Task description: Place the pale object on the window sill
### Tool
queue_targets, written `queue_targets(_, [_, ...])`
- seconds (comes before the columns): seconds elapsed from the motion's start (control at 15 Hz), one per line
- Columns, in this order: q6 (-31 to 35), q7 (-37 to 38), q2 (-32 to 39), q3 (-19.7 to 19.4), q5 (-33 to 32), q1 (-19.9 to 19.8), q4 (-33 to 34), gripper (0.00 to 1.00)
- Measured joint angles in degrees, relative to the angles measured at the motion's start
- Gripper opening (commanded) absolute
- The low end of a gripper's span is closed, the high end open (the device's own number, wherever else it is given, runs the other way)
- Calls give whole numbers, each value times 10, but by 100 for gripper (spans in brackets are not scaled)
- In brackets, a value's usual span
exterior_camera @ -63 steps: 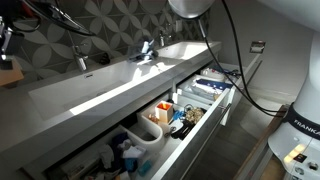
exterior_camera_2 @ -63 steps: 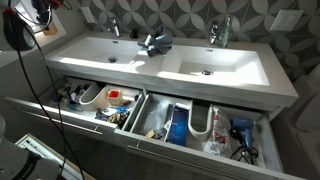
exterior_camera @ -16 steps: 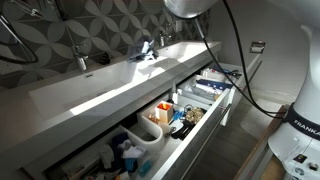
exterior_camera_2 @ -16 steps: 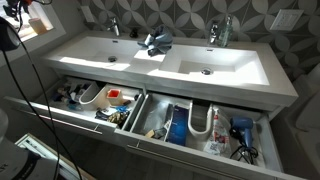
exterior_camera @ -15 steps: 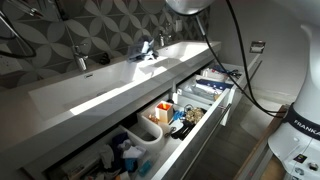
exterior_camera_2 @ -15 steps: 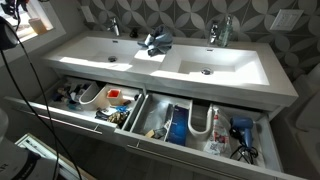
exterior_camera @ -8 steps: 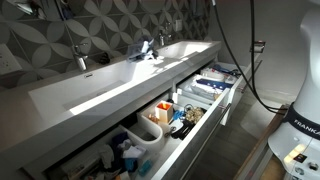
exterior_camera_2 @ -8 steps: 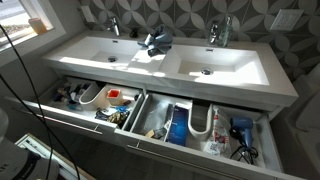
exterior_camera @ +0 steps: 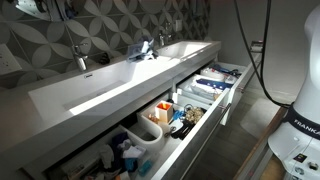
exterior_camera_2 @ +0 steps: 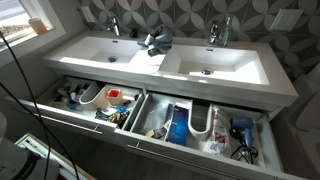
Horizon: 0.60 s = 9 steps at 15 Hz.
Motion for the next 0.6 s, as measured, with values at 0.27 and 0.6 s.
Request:
queue_targets(0.27, [2, -31, -17, 18, 15, -28, 0, 100])
queue_targets(0.6, [3, -36, -15, 23, 18, -30, 0, 100])
